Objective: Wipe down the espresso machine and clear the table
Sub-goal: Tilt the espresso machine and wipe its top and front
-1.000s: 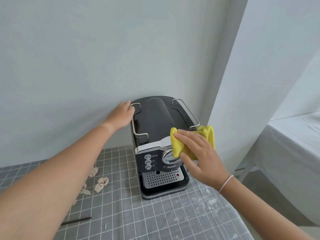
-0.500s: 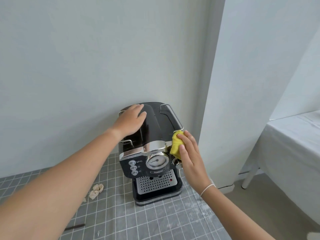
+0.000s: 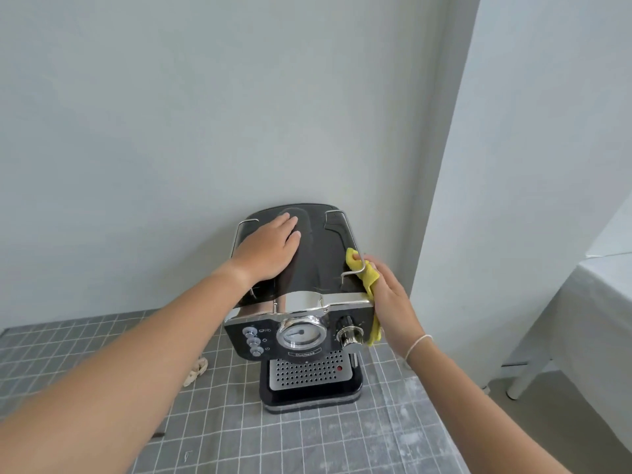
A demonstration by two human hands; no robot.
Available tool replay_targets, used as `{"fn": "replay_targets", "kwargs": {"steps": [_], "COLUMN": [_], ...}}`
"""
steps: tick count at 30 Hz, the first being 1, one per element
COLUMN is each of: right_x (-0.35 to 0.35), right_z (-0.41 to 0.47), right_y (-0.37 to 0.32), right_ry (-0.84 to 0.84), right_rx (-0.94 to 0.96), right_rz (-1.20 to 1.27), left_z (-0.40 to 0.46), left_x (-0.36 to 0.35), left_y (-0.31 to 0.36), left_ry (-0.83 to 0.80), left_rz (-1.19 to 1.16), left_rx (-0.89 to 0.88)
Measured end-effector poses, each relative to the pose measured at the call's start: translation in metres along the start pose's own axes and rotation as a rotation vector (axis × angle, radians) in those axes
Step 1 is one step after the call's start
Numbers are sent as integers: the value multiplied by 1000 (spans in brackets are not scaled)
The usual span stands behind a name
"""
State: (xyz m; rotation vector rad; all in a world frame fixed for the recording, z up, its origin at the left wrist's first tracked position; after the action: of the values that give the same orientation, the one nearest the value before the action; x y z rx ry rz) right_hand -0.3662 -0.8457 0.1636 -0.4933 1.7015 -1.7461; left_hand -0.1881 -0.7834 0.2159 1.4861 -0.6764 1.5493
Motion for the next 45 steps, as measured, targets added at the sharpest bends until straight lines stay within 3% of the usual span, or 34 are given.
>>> {"fn": "replay_targets", "kwargs": {"steps": [8,16,24,34,45], "right_x": [-18,-11,-33,-10,-16], "right_z": [83,15,76,7,131], "right_y": [-7,0,-16,6,11], "right_ry": [-256,-457,-340,-340,-170], "right_rx": [23,67,86,90,29], "right_rz": [-227,-59,-176,-33,14], "left_z": [0,-1,-1,0,-8], "left_x": [2,4,4,3,0], "left_y": [-2,-1,-1,-1,5], "left_ry": [24,52,35,37,34], "left_rz": [38,33,16,4,-31], "left_rx": [8,12,14,8,-5]}}
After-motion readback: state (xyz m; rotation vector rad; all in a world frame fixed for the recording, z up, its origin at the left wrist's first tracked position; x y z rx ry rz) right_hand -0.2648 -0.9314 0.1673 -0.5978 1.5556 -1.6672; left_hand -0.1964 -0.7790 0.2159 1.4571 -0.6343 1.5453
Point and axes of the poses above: each hand's wrist, its own z-axis towards the middle knuckle, its own x-axis out of the back of the hand, y = z × x, the point moved 10 cm from there along z, towards the middle knuckle, and after that the axes turned 10 degrees about z, right-handed, at the moved point
